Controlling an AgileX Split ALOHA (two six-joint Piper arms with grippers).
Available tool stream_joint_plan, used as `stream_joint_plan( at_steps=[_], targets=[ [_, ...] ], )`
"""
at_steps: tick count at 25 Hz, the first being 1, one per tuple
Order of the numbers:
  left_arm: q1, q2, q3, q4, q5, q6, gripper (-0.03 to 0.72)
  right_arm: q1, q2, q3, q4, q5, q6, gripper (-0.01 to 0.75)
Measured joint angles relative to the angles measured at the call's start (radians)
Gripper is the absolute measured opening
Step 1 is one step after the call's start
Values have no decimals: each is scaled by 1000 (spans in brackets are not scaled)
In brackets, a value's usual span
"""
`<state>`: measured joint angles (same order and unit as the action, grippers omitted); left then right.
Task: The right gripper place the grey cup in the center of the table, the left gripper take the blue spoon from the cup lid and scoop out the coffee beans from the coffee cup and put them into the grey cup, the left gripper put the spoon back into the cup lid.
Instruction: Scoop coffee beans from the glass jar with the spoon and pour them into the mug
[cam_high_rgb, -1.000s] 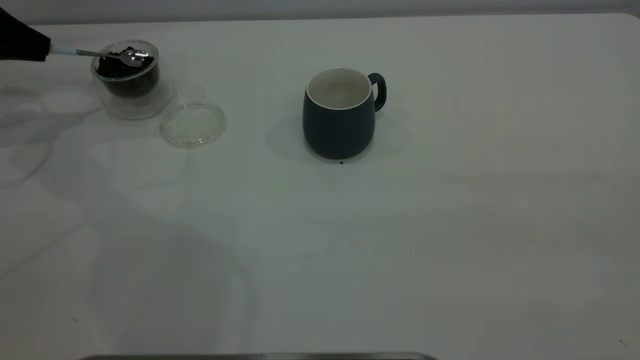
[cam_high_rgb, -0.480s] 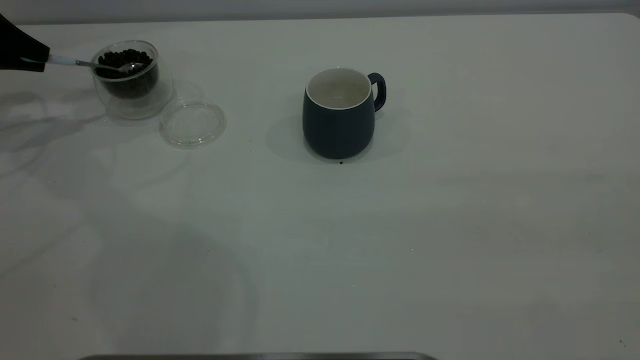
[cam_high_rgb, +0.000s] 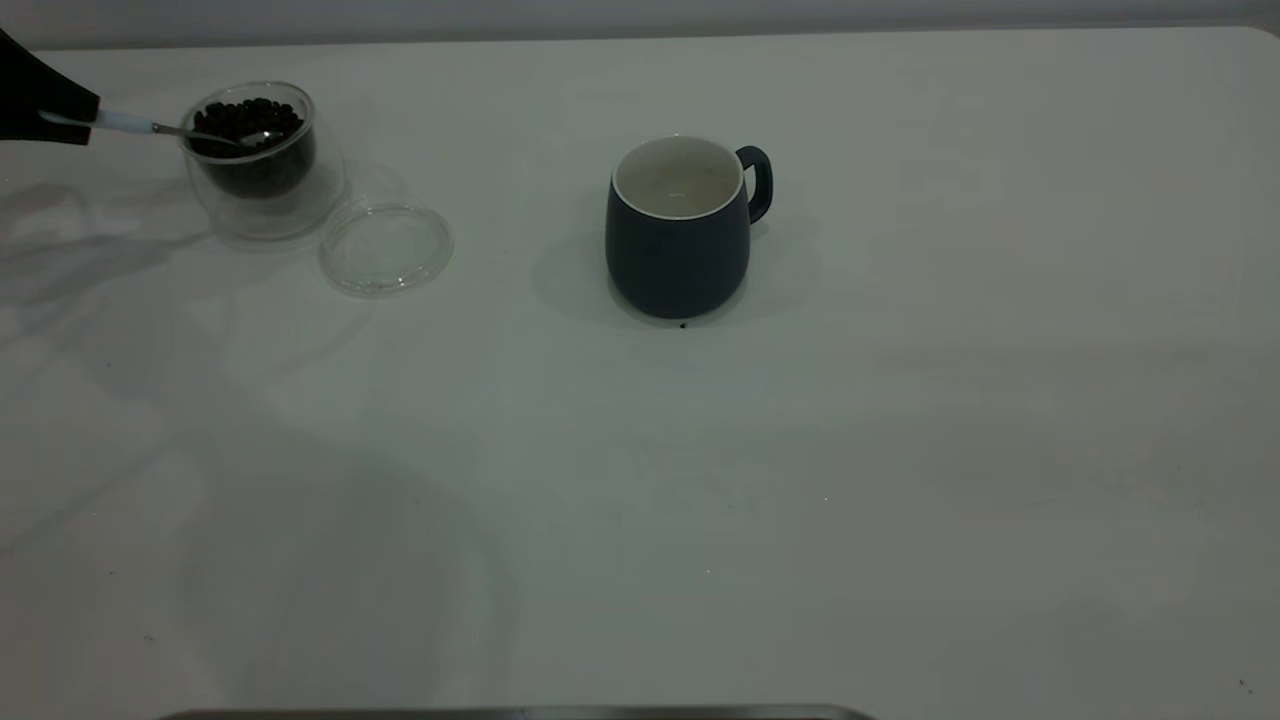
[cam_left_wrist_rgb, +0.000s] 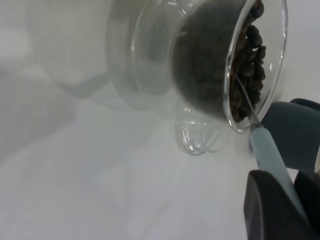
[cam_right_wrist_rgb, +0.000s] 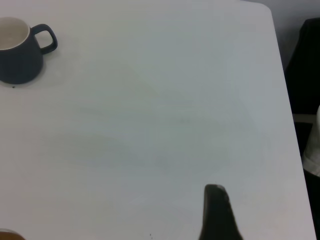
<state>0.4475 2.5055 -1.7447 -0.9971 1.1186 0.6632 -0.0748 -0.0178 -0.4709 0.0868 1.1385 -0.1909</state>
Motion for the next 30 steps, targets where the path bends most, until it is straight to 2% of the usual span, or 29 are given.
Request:
stream_joint_plan(
  at_steps=[9,25,30],
  targets=[
    [0,0,0,0,16,-82,134,0,0,0,0,0,0,459],
    [1,0,0,-67,36,-92,134,0,0,0,0,0,0,459],
    [22,0,0,-76,45,-92,134,0,0,0,0,0,0,459]
  ],
)
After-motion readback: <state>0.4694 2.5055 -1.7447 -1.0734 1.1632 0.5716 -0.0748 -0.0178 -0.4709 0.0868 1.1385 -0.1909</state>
